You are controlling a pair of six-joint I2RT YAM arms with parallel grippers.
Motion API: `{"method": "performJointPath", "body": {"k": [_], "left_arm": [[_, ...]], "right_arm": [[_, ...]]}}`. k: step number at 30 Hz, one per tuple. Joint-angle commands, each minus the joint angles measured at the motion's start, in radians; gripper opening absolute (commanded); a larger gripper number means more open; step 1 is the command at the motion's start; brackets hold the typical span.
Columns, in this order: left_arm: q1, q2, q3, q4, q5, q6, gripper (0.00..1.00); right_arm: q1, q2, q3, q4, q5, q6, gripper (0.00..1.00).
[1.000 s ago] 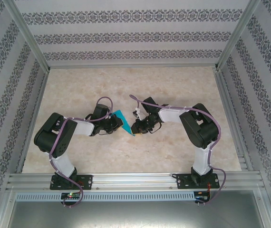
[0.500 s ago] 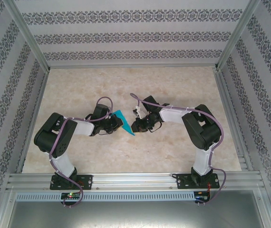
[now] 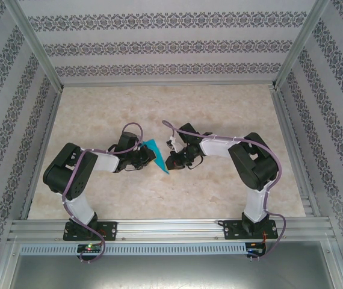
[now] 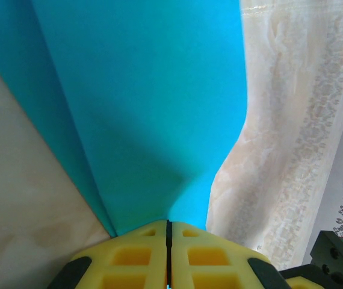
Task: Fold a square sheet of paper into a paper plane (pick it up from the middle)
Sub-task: Fold the wing for the fifth time at the center of the table.
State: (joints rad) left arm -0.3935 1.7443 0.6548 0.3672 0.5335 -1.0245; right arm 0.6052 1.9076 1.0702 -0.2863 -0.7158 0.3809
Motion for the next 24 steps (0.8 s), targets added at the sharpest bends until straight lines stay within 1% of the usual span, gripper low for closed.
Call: {"method": "performJointPath", "body": {"k": [1,9,16,20,23,24], "left_arm": [[-0.008,0.023,-0.007,-0.053,-0.040,0.006,0.10],[-0.009,0.024,-0.005,-0.058,-0.047,0.007,0.10],[-0.009,0.023,-0.007,-0.059,-0.048,0.006,0.10],[-0.009,0.025,-0.007,-0.057,-0.047,0.004,0.10],[-0.008,0.029,-0.005,-0.055,-0.047,0.004,0.10],[-0.009,0.029,-0.005,-0.055,-0.045,0.006,0.10]], "right_arm": [[0.010,0.033,0.006,-0.026,0.027,-0.028,0.04],[0.017,0.049,0.012,-0.043,0.051,-0.032,0.04],[0.019,-0.019,0.012,-0.020,0.054,-0.007,0.07],[0.028,-0.021,0.007,-0.024,0.056,-0.013,0.07],[0.035,0.001,0.014,-0.054,0.092,-0.019,0.10],[0.033,-0.004,0.015,-0.062,0.114,-0.018,0.13]]}}
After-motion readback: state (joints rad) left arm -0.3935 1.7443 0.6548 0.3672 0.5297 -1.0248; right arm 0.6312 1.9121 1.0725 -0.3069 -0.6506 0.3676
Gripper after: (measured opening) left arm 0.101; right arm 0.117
